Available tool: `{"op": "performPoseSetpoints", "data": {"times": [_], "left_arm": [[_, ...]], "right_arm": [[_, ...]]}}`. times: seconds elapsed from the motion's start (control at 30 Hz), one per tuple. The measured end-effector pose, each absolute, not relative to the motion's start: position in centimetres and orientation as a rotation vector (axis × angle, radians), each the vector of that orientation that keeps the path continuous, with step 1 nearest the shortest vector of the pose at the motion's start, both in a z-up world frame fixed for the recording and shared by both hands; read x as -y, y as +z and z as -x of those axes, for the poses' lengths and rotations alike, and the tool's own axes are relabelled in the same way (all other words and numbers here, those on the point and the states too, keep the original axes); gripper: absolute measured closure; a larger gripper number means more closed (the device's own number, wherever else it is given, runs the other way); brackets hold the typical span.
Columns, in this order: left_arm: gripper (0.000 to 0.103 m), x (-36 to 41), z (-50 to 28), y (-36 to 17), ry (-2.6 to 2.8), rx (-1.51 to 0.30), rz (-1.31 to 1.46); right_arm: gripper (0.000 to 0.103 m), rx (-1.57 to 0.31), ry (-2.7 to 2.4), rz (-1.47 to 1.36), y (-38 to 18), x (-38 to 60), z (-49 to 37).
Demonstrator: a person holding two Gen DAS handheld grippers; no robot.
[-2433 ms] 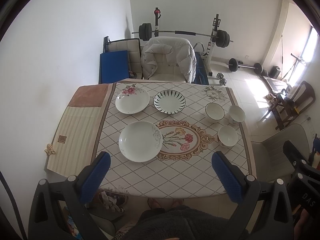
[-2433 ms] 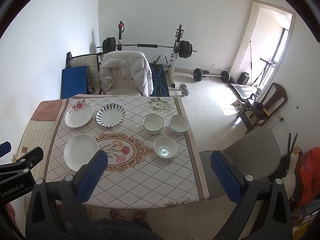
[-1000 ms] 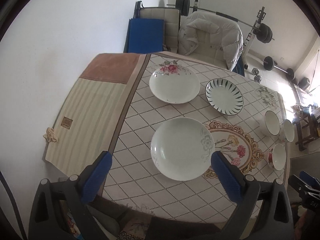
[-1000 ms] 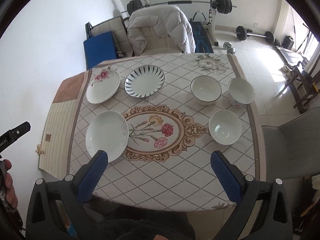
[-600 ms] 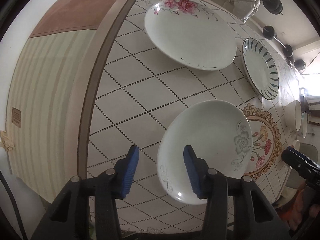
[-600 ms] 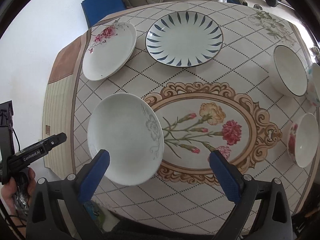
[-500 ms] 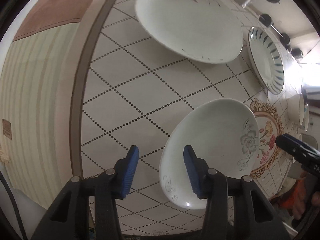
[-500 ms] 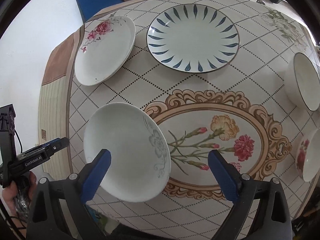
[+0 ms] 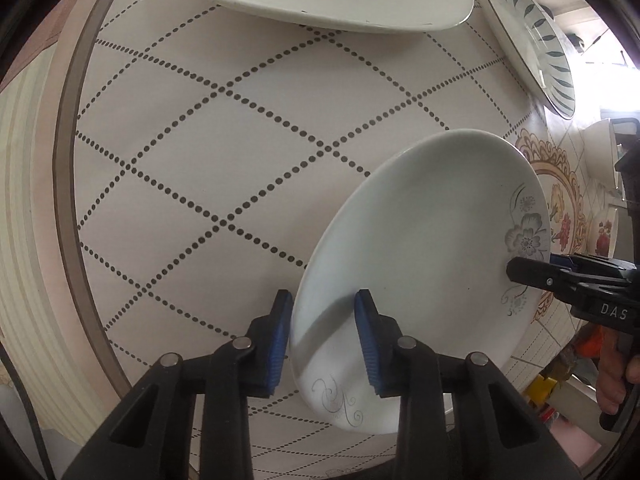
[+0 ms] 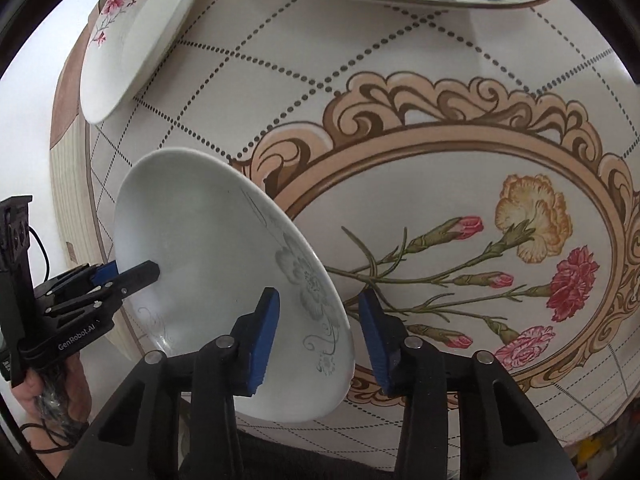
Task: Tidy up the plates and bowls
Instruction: 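Grasp the plain white grey-flower plate rim with both grippers and lift it, then carry the white plate onto the floral medallion and open both grippers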
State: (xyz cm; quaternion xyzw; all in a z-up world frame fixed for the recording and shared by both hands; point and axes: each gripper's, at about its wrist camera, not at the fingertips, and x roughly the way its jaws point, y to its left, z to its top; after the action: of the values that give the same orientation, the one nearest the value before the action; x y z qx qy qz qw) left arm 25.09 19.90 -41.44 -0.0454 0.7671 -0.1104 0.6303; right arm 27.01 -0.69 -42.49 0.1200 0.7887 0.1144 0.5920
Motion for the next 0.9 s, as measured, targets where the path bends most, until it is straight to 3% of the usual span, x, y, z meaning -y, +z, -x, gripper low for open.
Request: {"op": "performPoseSetpoints", "data": {"times": [0.23,0.9], "left_arm": [[0.076,-19.8,-24.8,-40.9,-0.156,-1.722,0.142],[0.077,-8.2,-27.0,-36.9,-0.23,-1.677,0.027]], "right_arm": [[0.079,-1.791,0.291,-0.262,-42.3,0.7,-25.9],[0.081,-1.708,0.207,-0.377,-37.8,13.2,-26.9]]}}
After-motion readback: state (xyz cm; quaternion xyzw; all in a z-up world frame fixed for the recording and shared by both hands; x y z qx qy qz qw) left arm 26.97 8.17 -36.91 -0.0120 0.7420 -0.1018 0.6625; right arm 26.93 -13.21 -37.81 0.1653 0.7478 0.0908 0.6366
